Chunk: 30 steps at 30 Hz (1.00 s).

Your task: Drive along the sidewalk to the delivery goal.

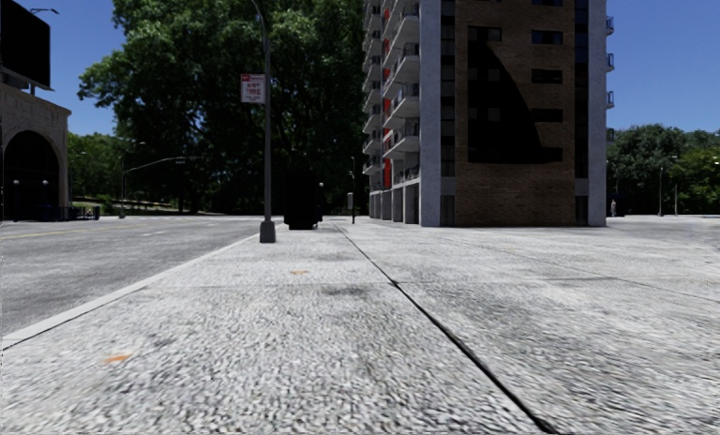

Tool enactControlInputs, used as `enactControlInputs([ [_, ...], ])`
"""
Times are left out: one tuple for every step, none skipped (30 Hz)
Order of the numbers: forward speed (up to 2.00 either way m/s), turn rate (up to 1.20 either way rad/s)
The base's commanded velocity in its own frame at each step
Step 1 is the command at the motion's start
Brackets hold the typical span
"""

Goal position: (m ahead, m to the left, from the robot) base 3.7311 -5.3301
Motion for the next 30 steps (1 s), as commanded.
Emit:
enactControlInputs([
  [1.71, -1.08],
  [1.71, -1.08],
  [1.71, -1.1],
  [1.71, -1.11],
  [1.71, -1.12],
  [1.71, -1.12],
  [1.71, -1.12],
  [1.71, -1.12],
  [1.71, -1.12],
  [1.71, -1.12],
  [1.71, -1.12],
  [1.71, -1.12],
  [1.71, -1.12],
  [1.71, -1.12],
  [1.71, -1.12],
  [1.71, -1.12],
  [1.71, -1.12],
  [1.71, -1.12],
  [1.71, -1.12],
  [1.71, -1.12],
  [1.71, -1.12],
  [1.71, -1.12],
  [1.71, -1.12],
  [1.71, -1.12],
  [1.71, -0.4],
  [1.71, -0.4],
  [1.71, 0.0],
  [1.73, 0.0],
  [1.76, 0.0],
  [1.78, 0.0],
])
